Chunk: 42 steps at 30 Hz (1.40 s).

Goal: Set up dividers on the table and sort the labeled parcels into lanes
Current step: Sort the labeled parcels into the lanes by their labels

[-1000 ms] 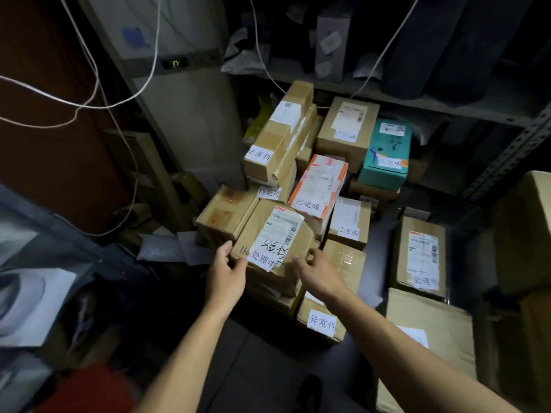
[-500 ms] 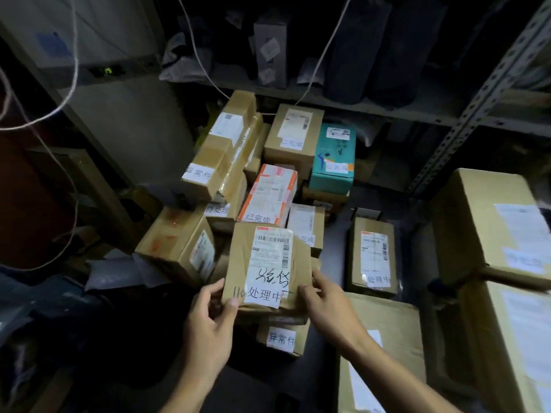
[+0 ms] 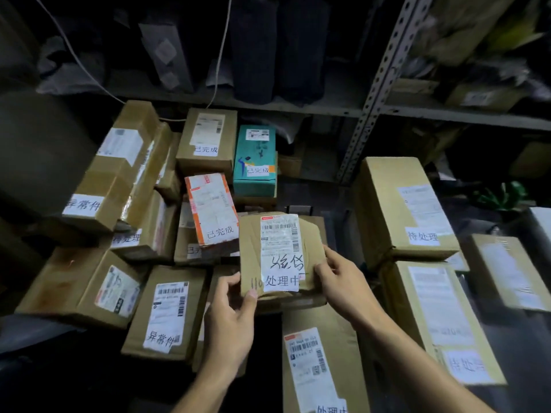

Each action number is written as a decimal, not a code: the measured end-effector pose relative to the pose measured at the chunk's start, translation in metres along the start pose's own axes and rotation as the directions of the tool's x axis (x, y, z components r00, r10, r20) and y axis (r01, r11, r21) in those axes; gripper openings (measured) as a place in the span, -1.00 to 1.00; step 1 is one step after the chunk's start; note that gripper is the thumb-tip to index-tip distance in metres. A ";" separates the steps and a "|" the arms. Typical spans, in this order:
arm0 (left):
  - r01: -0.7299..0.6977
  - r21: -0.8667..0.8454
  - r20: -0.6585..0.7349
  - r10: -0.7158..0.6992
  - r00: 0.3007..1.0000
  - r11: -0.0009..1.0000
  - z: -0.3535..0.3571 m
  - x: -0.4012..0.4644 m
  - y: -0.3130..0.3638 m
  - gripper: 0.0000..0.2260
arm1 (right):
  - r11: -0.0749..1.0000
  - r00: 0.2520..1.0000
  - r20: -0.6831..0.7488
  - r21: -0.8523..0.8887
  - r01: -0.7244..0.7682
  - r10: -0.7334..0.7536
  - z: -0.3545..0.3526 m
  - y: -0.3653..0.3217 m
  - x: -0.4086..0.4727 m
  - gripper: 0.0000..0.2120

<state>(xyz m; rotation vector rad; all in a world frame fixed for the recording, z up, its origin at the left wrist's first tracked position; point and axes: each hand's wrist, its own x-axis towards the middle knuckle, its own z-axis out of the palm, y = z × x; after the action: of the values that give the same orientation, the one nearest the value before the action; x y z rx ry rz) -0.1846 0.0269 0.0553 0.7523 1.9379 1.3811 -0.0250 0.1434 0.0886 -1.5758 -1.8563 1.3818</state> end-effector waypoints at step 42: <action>0.074 0.200 0.144 -0.104 0.984 0.977 0.123 0.096 -0.026 -0.73 | 0.956 0.919 -0.267 0.048 -0.288 0.290 -0.013 0.064 0.105 -0.59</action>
<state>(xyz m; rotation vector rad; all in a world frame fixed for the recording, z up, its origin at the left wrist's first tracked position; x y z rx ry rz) -0.1535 0.1647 -0.0166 0.8261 1.9770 1.0589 -0.0131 0.2371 0.0085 -1.9867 -1.5001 1.2052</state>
